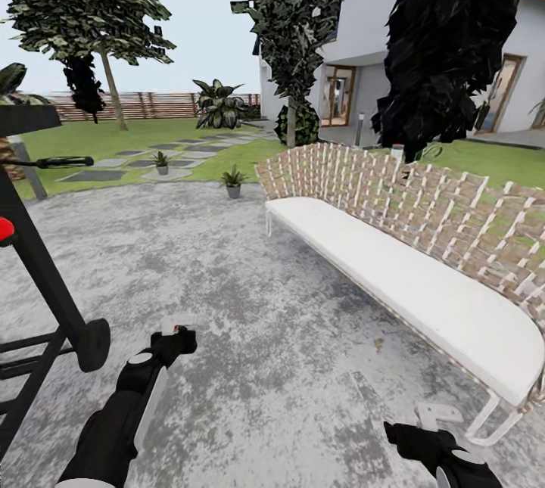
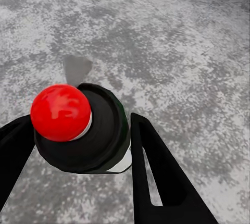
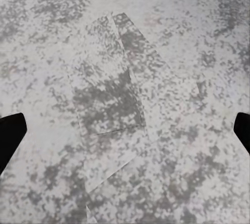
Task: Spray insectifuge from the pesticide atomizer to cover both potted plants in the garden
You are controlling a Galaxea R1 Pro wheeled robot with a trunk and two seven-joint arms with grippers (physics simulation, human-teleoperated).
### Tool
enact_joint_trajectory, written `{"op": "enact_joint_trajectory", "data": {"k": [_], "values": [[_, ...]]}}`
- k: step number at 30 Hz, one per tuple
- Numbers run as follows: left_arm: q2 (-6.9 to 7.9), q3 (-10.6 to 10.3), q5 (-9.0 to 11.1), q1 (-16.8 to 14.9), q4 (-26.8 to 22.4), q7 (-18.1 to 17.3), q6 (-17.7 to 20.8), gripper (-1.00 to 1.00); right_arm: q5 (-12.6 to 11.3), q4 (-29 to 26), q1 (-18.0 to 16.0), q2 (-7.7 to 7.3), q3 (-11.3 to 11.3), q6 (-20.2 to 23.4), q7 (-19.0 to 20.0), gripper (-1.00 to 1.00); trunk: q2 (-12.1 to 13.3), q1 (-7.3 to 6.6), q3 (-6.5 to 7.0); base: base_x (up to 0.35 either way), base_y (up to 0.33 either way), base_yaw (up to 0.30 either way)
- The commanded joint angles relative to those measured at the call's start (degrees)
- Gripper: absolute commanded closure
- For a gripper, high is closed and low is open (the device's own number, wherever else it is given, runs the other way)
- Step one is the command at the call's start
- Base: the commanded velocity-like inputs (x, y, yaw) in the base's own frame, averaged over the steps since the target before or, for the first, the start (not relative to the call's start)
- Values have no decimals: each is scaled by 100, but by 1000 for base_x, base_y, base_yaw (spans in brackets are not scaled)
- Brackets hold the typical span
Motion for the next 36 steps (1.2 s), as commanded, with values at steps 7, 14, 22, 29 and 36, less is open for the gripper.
{"op": "enact_joint_trajectory", "data": {"k": [7,14,22,29,36], "values": [[-8,8,-25,-4,77,-11,21,100,0,-8,-1,-2,0,26,-2,-100,-2,2,-6,323,-106,257],[-8,8,-25,-4,80,-11,23,100,0,-8,-1,-2,2,24,-3,-100,-2,2,-6,318,-146,257],[-8,8,-25,-4,80,-11,22,100,0,-8,-1,-2,1,26,-2,-100,-2,2,-6,314,-157,257],[-8,8,-25,-4,80,-11,23,100,0,-8,-1,-2,1,21,-2,-100,-2,2,-6,312,-158,257],[-8,8,-25,-4,80,-11,23,100,0,-8,-1,-2,2,22,-2,-100,-2,2,-6,311,-122,257]]}}
